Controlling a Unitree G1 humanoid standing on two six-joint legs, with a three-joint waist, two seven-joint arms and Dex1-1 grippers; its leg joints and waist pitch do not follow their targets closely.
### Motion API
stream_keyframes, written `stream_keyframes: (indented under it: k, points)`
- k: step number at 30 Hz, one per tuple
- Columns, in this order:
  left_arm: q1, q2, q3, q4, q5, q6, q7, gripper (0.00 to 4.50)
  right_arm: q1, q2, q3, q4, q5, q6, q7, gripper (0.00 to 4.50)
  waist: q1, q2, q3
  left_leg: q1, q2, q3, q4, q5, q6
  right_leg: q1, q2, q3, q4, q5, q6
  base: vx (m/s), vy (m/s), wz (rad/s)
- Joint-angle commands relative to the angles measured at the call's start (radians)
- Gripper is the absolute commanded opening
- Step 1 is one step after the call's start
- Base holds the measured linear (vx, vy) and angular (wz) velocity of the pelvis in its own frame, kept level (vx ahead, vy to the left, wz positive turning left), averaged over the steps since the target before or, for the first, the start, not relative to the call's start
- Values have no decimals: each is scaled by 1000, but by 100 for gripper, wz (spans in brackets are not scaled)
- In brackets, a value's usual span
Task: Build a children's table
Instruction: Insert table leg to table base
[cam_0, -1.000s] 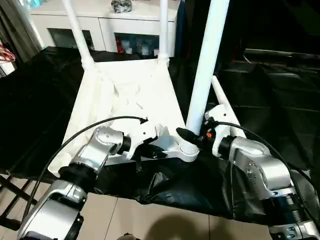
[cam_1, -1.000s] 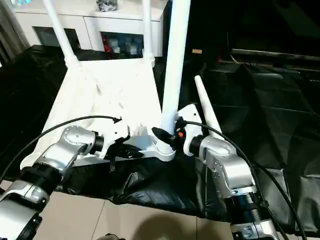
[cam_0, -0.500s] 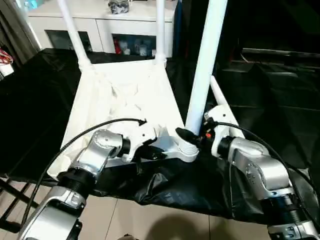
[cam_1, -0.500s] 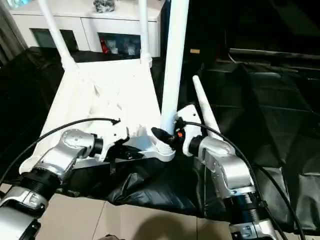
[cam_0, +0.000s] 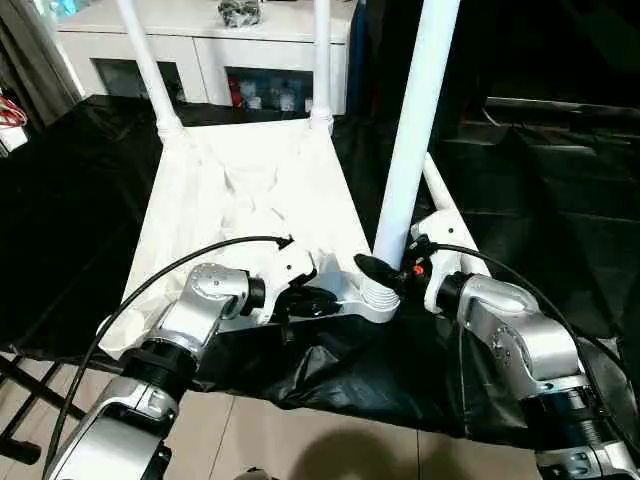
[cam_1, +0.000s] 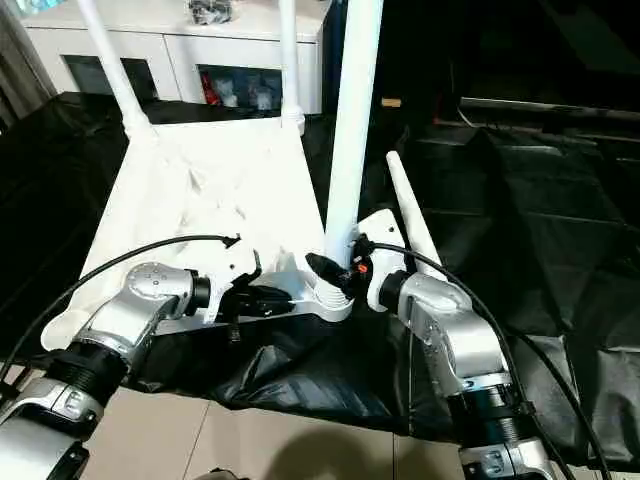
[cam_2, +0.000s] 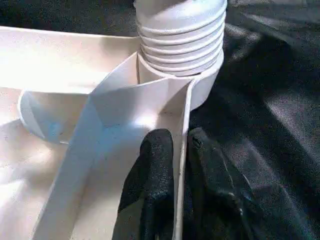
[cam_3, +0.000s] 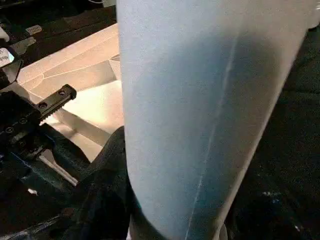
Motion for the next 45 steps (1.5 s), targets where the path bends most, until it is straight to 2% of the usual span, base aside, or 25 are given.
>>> stream_keyframes:
  k: [1,10,16,23,29,35,38,39,41,43,45]
  points:
    - [-5,13,-1,16,16,1,5,64,3,5,6,13,-9,-7,-8,189,4,-8,-64,23,63,-27,-73,-179,14,42,-100,56,-86,-76,-218,0,0,0]
    - [-8,48,-37,14,49,10,-19,64,4,5,9,14,-11,-9,-7,189,1,-7,-63,24,63,-27,-75,-189,7,41,-99,57,-87,-86,-216,0,0,0]
    - [-15,57,-40,0,42,36,-32,8,1,6,10,18,-11,-10,-8,189,1,-6,-62,24,63,-27,-76,-190,5,41,-100,57,-87,-83,-220,0,0,0]
    - [-15,50,-37,-7,34,61,-44,0,-1,10,14,31,-14,-19,-5,189,-2,-5,-64,23,62,-27,-75,-179,9,43,-99,56,-84,-50,-228,0,0,0]
    - [-23,21,-9,-10,1,73,-24,0,16,32,-29,74,18,-67,-2,189,-4,-6,-62,23,63,-28,-77,-200,7,43,-101,57,-89,-93,-231,0,0,0]
    - [-26,13,-2,-12,-2,80,-13,0,51,41,-77,114,46,-136,8,189,-2,-5,-63,23,64,-28,-76,-194,19,43,-103,57,-89,-68,-233,0,0,0]
    - [-29,12,0,-8,-4,82,-13,0,69,50,-111,138,66,-162,9,189,-3,-4,-61,25,65,-28,-78,-214,16,42,-103,57,-93,-101,-234,0,0,0]
    - [-32,11,2,-4,-5,83,-14,0,84,53,-123,148,74,-178,16,189,-2,2,-61,26,66,-28,-79,-219,15,41,-102,57,-94,-100,-231,0,0,0]
    - [-34,11,3,-3,-4,84,-14,0,92,55,-127,153,75,-186,20,189,-1,-1,-63,24,65,-29,-78,-207,19,44,-102,56,-90,-75,-235,0,0,0]
    - [-36,10,6,-2,-4,85,-13,0,110,56,-127,161,73,-209,27,189,1,2,-65,24,65,-28,-77,-193,25,44,-102,55,-89,-52,-238,0,0,0]
    - [-39,7,10,5,-4,81,-3,0,135,49,-106,163,50,-246,28,189,3,1,-64,23,64,-28,-76,-186,31,43,-101,55,-89,-43,-239,0,0,0]
